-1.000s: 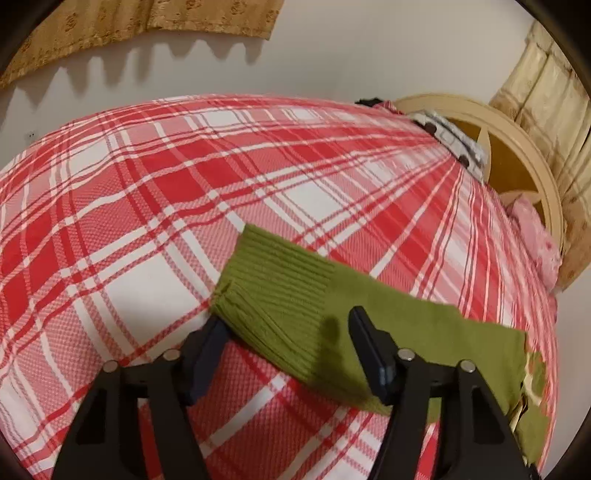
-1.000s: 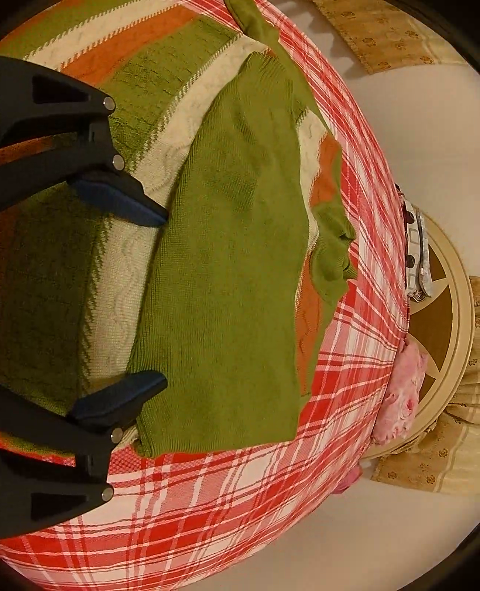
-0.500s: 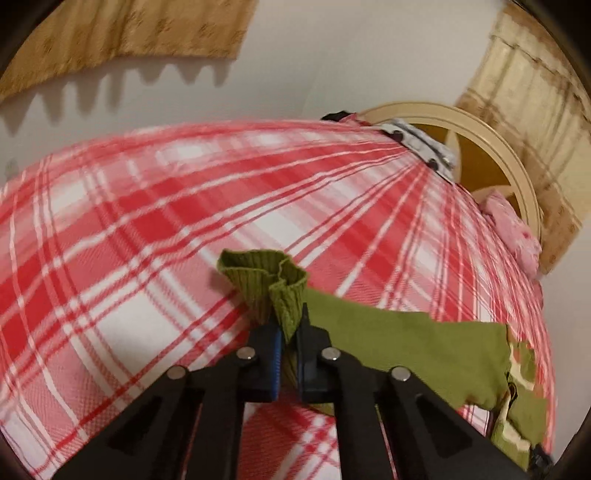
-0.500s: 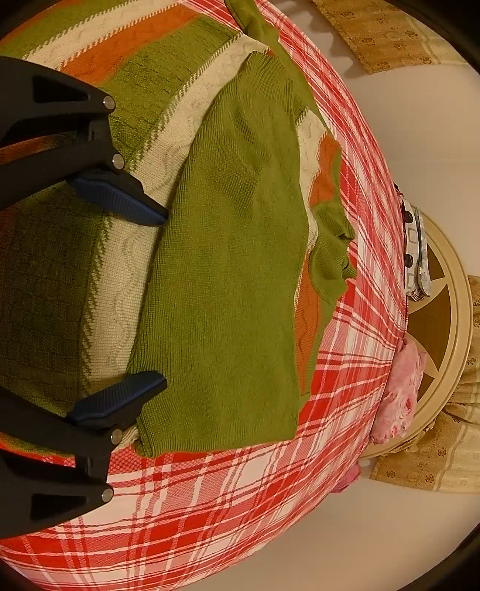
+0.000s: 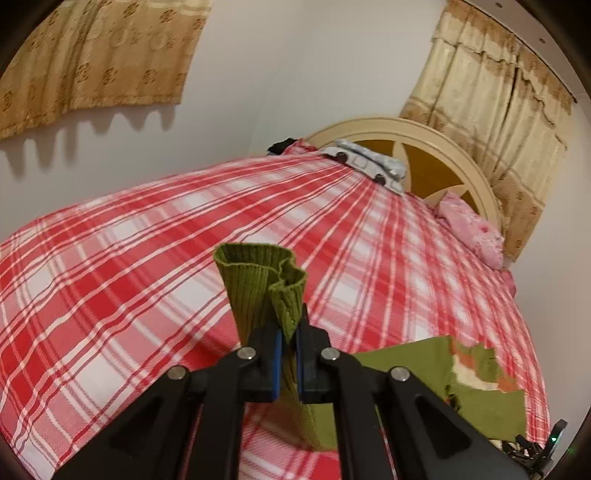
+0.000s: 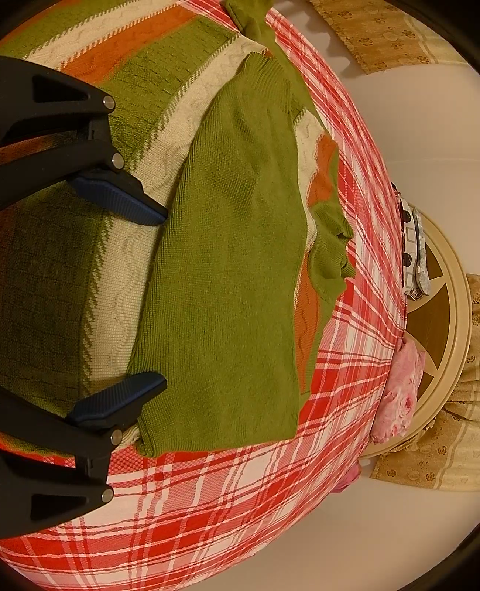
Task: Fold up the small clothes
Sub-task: 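Lift the cuff with the left tool and lay the sleeve across the body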
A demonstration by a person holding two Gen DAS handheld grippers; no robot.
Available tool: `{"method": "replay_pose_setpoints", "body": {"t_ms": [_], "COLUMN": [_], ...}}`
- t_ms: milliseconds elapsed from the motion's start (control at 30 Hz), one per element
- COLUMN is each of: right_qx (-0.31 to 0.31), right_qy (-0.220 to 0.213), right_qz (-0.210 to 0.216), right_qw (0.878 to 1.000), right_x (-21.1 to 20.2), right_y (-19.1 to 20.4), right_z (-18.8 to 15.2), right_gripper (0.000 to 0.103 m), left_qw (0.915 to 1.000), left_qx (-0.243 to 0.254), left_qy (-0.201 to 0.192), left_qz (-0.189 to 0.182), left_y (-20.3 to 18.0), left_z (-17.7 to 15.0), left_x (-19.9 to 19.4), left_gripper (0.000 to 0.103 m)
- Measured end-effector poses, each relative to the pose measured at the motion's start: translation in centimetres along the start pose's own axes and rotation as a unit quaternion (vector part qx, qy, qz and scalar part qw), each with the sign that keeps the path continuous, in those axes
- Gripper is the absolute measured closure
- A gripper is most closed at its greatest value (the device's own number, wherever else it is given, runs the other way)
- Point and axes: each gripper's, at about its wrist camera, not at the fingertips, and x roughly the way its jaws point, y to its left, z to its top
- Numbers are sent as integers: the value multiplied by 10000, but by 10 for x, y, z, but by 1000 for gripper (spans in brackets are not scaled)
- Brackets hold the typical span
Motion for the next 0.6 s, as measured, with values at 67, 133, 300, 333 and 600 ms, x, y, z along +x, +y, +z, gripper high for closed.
{"method": "replay_pose_setpoints", "body": {"t_ms": [67, 133, 300, 333, 600], "right_qx": [13, 16, 22, 27, 58], "right_qy": [-5, -7, -8, -9, -29], "right_qz": [8, 7, 12, 19, 41], "right_qw": [10000, 10000, 10000, 10000, 10000], "right_x": [0, 0, 0, 0, 0], "right_y": [0, 0, 0, 0, 0], "right_z": [1, 1, 0, 1, 1], "right_gripper": [20, 20, 20, 20, 20], "left_qw": [9999, 9995, 9969, 9961, 9877], "left_qx": [108, 220, 481, 531, 946], "left_qy": [-35, -83, -204, -236, -513], "left_qz": [-119, -228, -585, -661, -1133], "left_y": [-12, -25, -63, -72, -139], "left_z": [5, 10, 19, 21, 40], "left_x": [-3, -6, -18, -21, -35], "left_gripper": [97, 97, 98, 98, 98]}}
